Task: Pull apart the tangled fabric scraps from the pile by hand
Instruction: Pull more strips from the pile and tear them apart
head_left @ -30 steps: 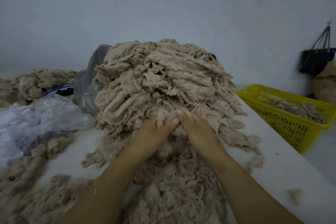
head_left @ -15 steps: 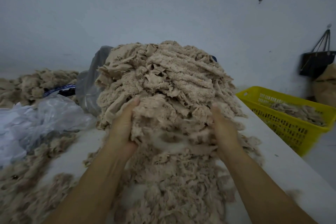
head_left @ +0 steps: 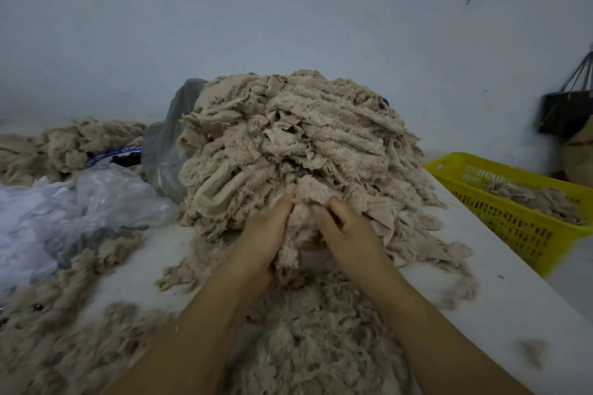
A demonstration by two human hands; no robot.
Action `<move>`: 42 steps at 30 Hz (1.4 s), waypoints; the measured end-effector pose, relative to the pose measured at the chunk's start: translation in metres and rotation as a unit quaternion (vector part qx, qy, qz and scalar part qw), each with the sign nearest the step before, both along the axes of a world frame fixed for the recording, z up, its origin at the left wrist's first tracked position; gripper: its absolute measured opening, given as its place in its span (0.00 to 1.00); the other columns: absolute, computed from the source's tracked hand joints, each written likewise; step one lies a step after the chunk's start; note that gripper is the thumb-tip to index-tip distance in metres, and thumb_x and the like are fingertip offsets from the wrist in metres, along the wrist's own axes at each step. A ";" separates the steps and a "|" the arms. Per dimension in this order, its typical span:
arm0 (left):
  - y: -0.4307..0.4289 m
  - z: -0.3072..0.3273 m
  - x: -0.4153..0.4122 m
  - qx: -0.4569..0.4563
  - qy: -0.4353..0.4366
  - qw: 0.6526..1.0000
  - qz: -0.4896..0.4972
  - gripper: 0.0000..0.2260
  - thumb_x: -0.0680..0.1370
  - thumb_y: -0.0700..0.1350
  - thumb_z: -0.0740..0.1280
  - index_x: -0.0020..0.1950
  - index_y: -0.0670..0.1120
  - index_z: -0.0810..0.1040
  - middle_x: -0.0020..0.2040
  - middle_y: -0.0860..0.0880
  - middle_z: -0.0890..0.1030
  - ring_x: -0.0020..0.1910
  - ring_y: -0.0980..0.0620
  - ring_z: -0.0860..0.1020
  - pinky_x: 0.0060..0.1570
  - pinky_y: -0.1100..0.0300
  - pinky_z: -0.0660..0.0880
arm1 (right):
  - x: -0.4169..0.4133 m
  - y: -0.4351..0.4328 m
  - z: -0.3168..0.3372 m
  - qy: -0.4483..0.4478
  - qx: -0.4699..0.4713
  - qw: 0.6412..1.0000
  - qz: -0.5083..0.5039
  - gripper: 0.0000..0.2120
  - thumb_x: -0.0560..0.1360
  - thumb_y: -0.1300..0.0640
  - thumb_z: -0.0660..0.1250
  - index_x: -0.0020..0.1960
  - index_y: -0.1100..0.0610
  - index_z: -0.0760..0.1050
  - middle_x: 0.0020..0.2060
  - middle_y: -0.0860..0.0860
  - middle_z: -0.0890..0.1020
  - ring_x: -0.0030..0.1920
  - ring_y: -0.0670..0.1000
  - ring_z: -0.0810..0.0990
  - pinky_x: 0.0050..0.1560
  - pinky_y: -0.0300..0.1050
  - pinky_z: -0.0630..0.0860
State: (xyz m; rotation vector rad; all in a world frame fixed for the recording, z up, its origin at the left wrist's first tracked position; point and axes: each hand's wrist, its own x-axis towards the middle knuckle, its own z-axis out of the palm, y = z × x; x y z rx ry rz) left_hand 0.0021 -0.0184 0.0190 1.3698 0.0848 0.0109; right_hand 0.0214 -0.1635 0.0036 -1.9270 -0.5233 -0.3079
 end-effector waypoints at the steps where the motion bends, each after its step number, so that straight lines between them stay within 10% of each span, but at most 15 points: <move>1: 0.001 0.001 -0.001 -0.020 -0.004 1.000 -0.012 0.20 0.76 0.63 0.67 0.52 0.48 0.87 0.52 0.42 0.86 0.51 0.42 0.85 0.53 0.50 0.79 | 0.001 -0.002 0.003 0.006 0.020 1.000 -0.021 0.17 0.81 0.44 0.59 0.41 0.55 0.71 0.32 0.45 0.74 0.30 0.44 0.71 0.30 0.34 0.65; 7: 0.002 0.006 0.002 -0.203 0.022 0.978 -0.037 0.16 0.78 0.54 0.66 0.52 0.43 0.87 0.53 0.41 0.85 0.50 0.43 0.85 0.40 0.53 0.82 | -0.004 -0.005 0.009 0.070 0.103 0.992 -0.027 0.21 0.75 0.30 0.53 0.30 0.39 0.70 0.23 0.37 0.71 0.25 0.36 0.70 0.34 0.29 0.67; 11: 0.035 0.007 0.010 -0.351 0.018 0.935 0.045 0.16 0.80 0.45 0.63 0.39 0.42 0.86 0.45 0.47 0.84 0.40 0.51 0.83 0.40 0.60 0.79 | 0.010 -0.032 0.012 0.119 0.234 0.956 -0.132 0.25 0.80 0.36 0.56 0.28 0.45 0.64 0.23 0.45 0.63 0.23 0.45 0.61 0.35 0.46 0.61; 16: 0.026 0.001 0.012 -0.385 0.026 0.922 0.037 0.19 0.82 0.49 0.61 0.38 0.42 0.84 0.36 0.46 0.83 0.33 0.50 0.82 0.36 0.59 0.81 | 0.011 -0.027 0.001 0.058 0.005 0.996 -0.064 0.15 0.80 0.46 0.62 0.41 0.55 0.75 0.46 0.46 0.73 0.46 0.40 0.72 0.43 0.27 0.66; 20: 0.008 0.006 0.002 -0.285 0.012 0.958 -0.018 0.16 0.80 0.47 0.62 0.54 0.35 0.80 0.46 0.39 0.84 0.39 0.46 0.84 0.33 0.57 0.80 | -0.007 -0.004 0.010 0.050 0.005 0.999 0.020 0.17 0.72 0.28 0.60 0.52 0.37 0.74 0.54 0.37 0.74 0.52 0.33 0.75 0.45 0.26 0.71; 23: -0.004 0.000 -0.001 -0.095 -0.039 0.994 -0.026 0.12 0.79 0.43 0.65 0.56 0.37 0.81 0.50 0.40 0.83 0.48 0.46 0.81 0.44 0.56 0.80 | -0.013 0.007 0.006 0.074 -0.024 0.995 0.066 0.12 0.74 0.40 0.68 0.56 0.33 0.71 0.51 0.32 0.78 0.52 0.32 0.77 0.45 0.28 0.73; 26: -0.010 0.001 -0.007 0.036 -0.034 0.996 -0.079 0.16 0.82 0.48 0.61 0.42 0.49 0.86 0.39 0.52 0.82 0.39 0.58 0.80 0.40 0.61 0.75 | -0.001 0.006 0.007 0.110 -0.080 0.991 0.017 0.11 0.81 0.63 0.62 0.61 0.61 0.77 0.52 0.55 0.82 0.56 0.52 0.80 0.50 0.47 0.76; 29: -0.011 -0.002 -0.008 0.140 -0.035 0.985 -0.099 0.14 0.81 0.58 0.61 0.46 0.59 0.86 0.41 0.59 0.84 0.45 0.61 0.81 0.49 0.61 0.76 | 0.010 -0.009 0.000 0.143 -0.081 0.986 -0.016 0.13 0.81 0.72 0.53 0.60 0.81 0.69 0.58 0.74 0.74 0.64 0.68 0.72 0.50 0.30 0.69; 32: -0.014 -0.002 -0.009 0.186 -0.066 0.976 -0.095 0.11 0.80 0.63 0.61 0.44 0.72 0.82 0.46 0.71 0.82 0.49 0.71 0.79 0.49 0.70 0.73 | 0.007 -0.014 -0.005 0.220 0.009 0.975 -0.042 0.16 0.82 0.63 0.60 0.68 0.68 0.69 0.64 0.60 0.74 0.65 0.59 0.73 0.54 0.33 0.69; 36: -0.005 -0.005 -0.004 0.121 -0.088 0.986 -0.071 0.18 0.79 0.65 0.58 0.57 0.60 0.84 0.58 0.56 0.84 0.49 0.56 0.83 0.57 0.54 0.77 | 0.008 -0.031 0.017 0.247 0.281 0.923 -0.094 0.07 0.81 0.61 0.62 0.45 0.57 0.76 0.40 0.53 0.80 0.37 0.50 0.79 0.32 0.35 0.74; 39: 0.001 -0.005 -0.001 0.084 -0.092 0.992 0.005 0.19 0.83 0.56 0.57 0.50 0.53 0.87 0.54 0.54 0.85 0.37 0.56 0.81 0.49 0.59 0.78 | 0.019 -0.057 0.028 0.171 0.582 0.793 -0.064 0.16 0.79 0.42 0.63 0.60 0.51 0.73 0.52 0.50 0.80 0.49 0.50 0.84 0.48 0.44 0.82; 42: -0.002 -0.008 0.000 0.126 -0.063 0.990 -0.001 0.17 0.83 0.54 0.60 0.46 0.53 0.86 0.49 0.53 0.86 0.39 0.54 0.82 0.51 0.56 0.79 | 0.028 -0.062 0.008 0.144 0.308 0.919 -0.198 0.14 0.80 0.42 0.63 0.60 0.49 0.71 0.52 0.49 0.79 0.48 0.46 0.80 0.48 0.45 0.77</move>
